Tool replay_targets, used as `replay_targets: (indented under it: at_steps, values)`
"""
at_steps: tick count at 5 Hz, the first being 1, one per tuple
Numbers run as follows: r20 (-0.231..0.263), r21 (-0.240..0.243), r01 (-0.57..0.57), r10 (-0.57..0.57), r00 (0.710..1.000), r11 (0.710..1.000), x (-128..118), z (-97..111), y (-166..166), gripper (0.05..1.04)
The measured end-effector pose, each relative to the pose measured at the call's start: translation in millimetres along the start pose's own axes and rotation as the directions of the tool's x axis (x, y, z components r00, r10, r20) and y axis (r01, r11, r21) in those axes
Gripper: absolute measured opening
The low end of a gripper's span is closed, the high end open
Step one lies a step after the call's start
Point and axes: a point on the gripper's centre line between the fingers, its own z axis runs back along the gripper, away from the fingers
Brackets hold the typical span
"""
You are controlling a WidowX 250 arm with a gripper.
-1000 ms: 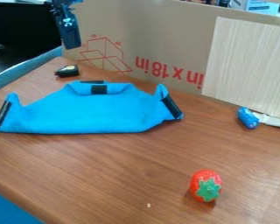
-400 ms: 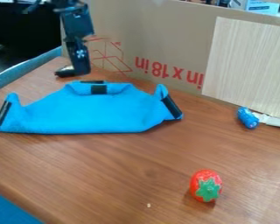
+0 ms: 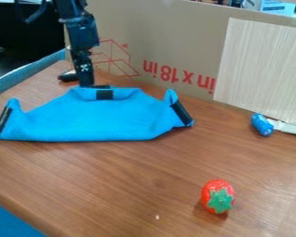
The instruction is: Turn the cloth from top left to bottom right
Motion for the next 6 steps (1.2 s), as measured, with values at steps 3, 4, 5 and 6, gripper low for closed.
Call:
replay_targets:
  at_steps: [3,4,5,6]
  values:
    - [-0.126,0.059,0.067,-0.06,0.99,0.996,5.6,-36.7,-3.9,0.946]
    - [-0.131,0.058,0.046,-0.038,0.991,0.997,5.1,-42.6,-3.5,0.661]
    - [-0.143,0.068,0.043,-0.033,0.989,0.997,3.7,-45.5,-1.5,0.364]
    - [-0.152,0.053,0.047,-0.039,0.988,0.998,1.3,-49.0,-4.9,0.164]
